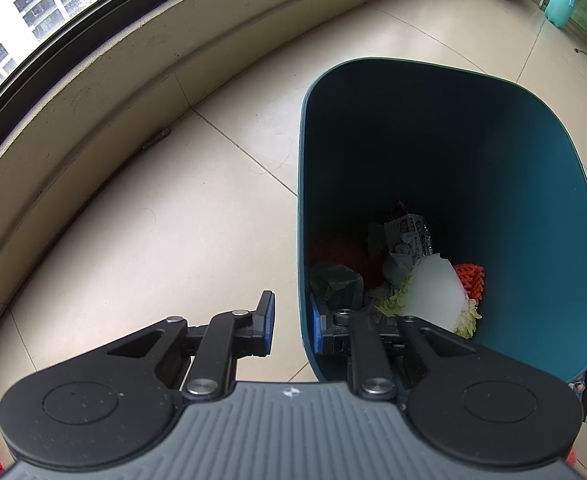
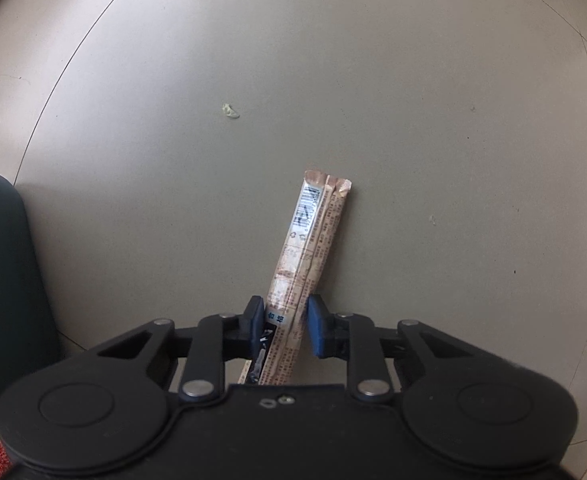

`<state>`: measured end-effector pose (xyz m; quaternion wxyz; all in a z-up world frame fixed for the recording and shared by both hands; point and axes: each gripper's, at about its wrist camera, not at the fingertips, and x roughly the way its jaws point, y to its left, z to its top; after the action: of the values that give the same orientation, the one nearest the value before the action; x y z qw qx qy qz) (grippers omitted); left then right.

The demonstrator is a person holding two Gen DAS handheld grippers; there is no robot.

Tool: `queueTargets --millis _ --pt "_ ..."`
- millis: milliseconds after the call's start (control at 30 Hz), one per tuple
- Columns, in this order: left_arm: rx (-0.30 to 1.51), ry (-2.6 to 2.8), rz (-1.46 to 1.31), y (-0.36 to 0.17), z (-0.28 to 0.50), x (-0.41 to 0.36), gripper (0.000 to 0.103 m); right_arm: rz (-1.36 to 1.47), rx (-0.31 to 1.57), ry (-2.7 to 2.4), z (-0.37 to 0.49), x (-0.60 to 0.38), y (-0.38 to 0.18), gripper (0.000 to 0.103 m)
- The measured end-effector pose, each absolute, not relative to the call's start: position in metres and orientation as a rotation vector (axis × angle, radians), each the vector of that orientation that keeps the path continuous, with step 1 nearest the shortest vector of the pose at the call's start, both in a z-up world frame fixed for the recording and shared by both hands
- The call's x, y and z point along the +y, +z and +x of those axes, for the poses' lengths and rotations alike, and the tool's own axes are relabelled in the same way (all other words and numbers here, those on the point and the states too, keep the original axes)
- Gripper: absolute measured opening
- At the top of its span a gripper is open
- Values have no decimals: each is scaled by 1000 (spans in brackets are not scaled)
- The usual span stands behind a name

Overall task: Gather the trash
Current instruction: 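Lift the snack wrapper over the bin and open the right tool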

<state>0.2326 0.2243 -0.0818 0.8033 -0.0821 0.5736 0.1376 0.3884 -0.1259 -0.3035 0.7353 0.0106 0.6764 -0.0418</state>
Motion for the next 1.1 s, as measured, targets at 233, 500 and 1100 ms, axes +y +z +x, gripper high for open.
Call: queueTargets --millis 233,500,1100 --pt "1213 296 -185 -77 230 225 19 -80 1362 78 395 -111 -215 20" --pt "1203 301 -208 -70 229 228 19 -68 1180 292 388 -82 -99 20" --pt "1174 304 -230 -51 221 234 19 -204 987 672 354 34 14 20"
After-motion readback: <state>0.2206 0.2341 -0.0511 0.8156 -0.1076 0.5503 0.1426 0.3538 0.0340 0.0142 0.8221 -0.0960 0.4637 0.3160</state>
